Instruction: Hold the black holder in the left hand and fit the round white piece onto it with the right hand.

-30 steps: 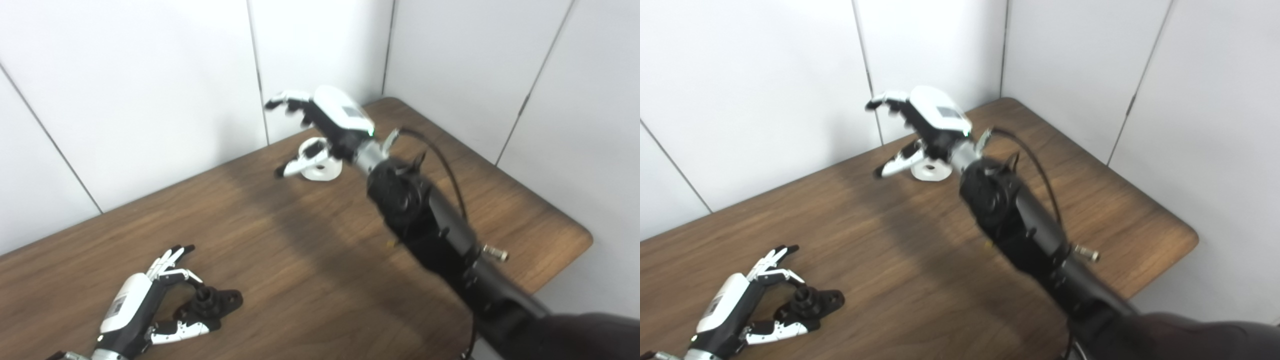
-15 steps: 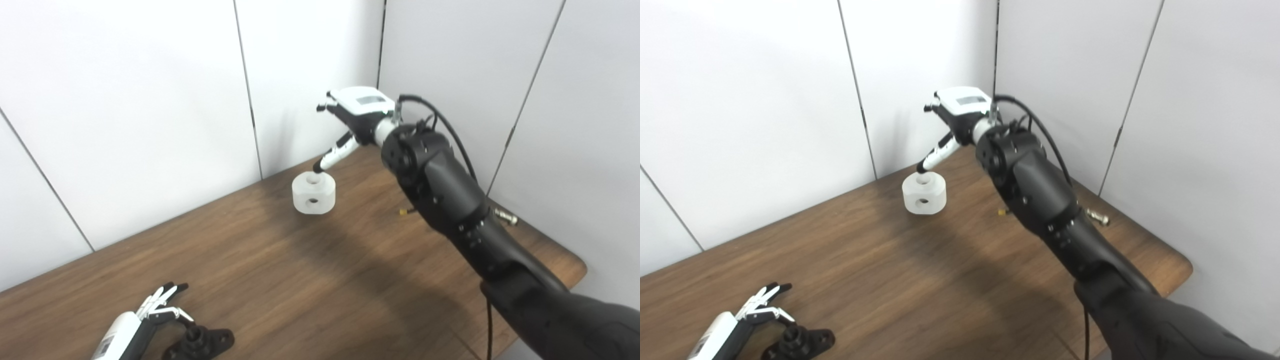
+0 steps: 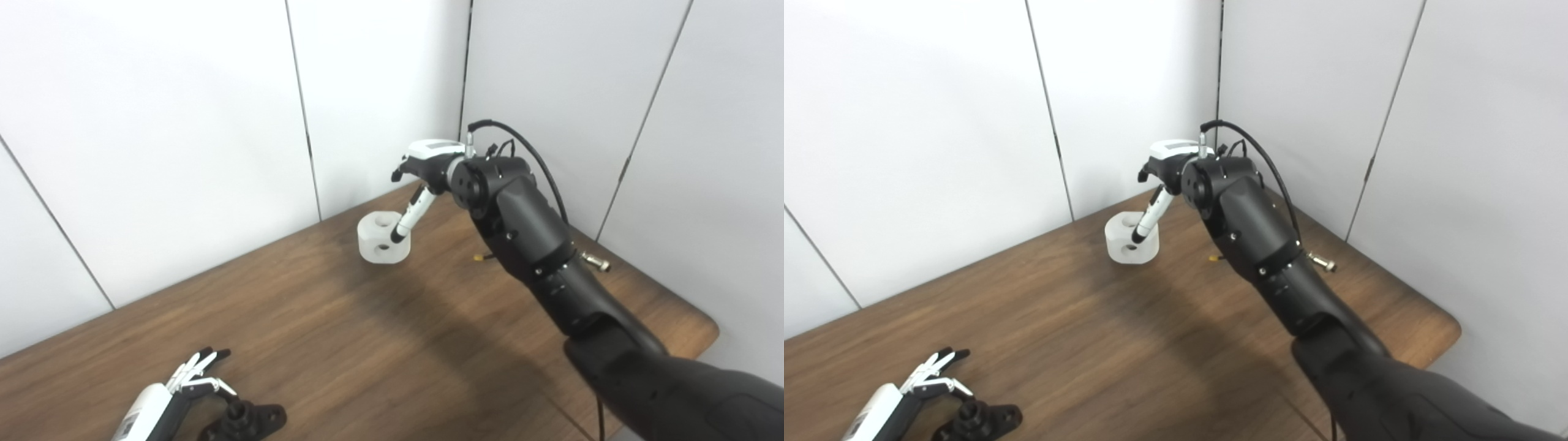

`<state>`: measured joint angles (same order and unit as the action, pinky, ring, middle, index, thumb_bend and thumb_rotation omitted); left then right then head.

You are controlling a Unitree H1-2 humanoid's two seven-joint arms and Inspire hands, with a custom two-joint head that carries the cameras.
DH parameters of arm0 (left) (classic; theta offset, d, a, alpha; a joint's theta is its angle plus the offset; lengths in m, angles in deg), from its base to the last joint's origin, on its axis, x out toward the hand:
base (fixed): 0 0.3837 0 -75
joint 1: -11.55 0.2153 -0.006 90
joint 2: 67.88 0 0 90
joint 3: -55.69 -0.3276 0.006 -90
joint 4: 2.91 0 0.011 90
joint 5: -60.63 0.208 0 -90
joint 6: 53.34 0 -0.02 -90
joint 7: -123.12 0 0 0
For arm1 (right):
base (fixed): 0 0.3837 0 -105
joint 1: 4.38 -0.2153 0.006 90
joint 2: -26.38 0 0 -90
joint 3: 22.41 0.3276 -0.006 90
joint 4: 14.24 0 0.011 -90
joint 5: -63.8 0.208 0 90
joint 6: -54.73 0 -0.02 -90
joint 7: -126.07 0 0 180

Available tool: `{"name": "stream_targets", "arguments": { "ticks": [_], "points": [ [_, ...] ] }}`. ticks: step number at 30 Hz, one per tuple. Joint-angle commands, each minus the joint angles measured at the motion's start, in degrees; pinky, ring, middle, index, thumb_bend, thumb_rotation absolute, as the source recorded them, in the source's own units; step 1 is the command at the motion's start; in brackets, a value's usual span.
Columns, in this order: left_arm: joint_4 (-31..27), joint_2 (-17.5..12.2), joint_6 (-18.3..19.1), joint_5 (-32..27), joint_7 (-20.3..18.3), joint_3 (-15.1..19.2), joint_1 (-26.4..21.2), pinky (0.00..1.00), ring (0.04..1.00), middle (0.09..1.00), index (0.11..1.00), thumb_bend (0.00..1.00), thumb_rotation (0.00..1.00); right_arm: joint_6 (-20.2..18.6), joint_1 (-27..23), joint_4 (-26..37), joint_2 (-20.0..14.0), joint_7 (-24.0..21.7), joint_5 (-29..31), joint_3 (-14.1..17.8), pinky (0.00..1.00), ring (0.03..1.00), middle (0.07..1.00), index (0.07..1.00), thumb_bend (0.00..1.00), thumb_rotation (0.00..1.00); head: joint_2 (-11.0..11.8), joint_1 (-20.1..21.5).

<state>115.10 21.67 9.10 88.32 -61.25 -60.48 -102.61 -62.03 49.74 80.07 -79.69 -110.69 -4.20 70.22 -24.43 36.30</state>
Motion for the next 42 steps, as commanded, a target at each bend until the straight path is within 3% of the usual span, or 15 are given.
{"name": "stream_targets", "arguments": {
  "ticks": [1, 3, 12, 18, 27, 31, 37, 42],
  "points": [
    [5.1, -1.7, 0.9, 1.4, -0.2, -0.9, 7.2, 1.0, 1.0, 0.941, 0.482, 0.52, 0.05, -0.2, -3.0, -1.8, 0.2, 2.8, -1.1, 1.4, 0.81, 1.0, 1.0, 0.891, 0.99, 0.49, -0.1, 0.0],
    [5.0, -1.5, 0.9, 1.4, -0.3, -0.9, 7.3, 1.0, 1.0, 0.941, 0.482, 0.52, 0.05, -0.2, -3.7, -4.2, 0.9, 3.9, -1.2, 1.3, 0.78, 0.994, 1.0, 0.899, 1.0, 0.51, -0.2, -0.6],
    [4.3, -0.7, 1.2, 1.7, -0.2, -0.6, 7.9, 1.0, 1.0, 0.937, 0.483, 0.52, 0.05, -0.2, -6.1, -12.7, 3.8, 7.4, -1.3, 1.4, 0.85, 1.0, 1.0, 0.95, 1.0, 0.43, -0.3, -2.3],
    [4.0, -0.3, 0.9, 2.2, 0.7, -0.4, 8.3, 1.0, 1.0, 0.933, 0.483, 0.52, 0.05, -0.1, -6.1, -15.6, 3.0, 9.3, -0.1, -1.4, 0.84, 0.998, 1.0, 0.957, 1.0, 0.43, -0.6, -2.9],
    [3.9, -0.3, 1.1, 2.5, 0.2, -0.2, 8.4, 1.0, 1.0, 0.942, 0.482, 0.52, 0.05, -0.1, -5.4, -16.5, 2.2, 11.3, 0.6, -2.3, 0.88, 0.995, 1.0, 0.947, 1.0, 0.43, -1.0, -3.3],
    [3.5, -0.3, 1.0, 2.6, 0.1, -0.1, 8.6, 1.0, 1.0, 0.943, 0.483, 0.52, 0.05, -0.1, -4.8, -16.5, 2.2, 14.4, 1.4, -2.7, 0.88, 0.979, 1.0, 0.915, 0.99, 0.4, -1.3, -3.5],
    [2.9, -0.2, 1.3, 2.2, -0.7, 0.2, 8.9, 1.0, 1.0, 0.946, 0.483, 0.52, 0.05, 0.1, -3.2, -16.2, 1.4, 20.3, 2.9, -5.6, 0.78, 0.928, 0.972, 0.806, 0.9, 0.35, -1.8, -3.9],
    [2.3, -0.1, 1.2, 2.0, -1.2, 0.2, 9.2, 1.0, 1.0, 0.948, 0.483, 0.52, 0.05, 1.0, -1.2, -16.4, 1.3, 28.0, 4.3, -7.9, 0.73, 0.883, 0.916, 0.724, 0.86, 0.28, -2.0, -4.1]
  ]
}}
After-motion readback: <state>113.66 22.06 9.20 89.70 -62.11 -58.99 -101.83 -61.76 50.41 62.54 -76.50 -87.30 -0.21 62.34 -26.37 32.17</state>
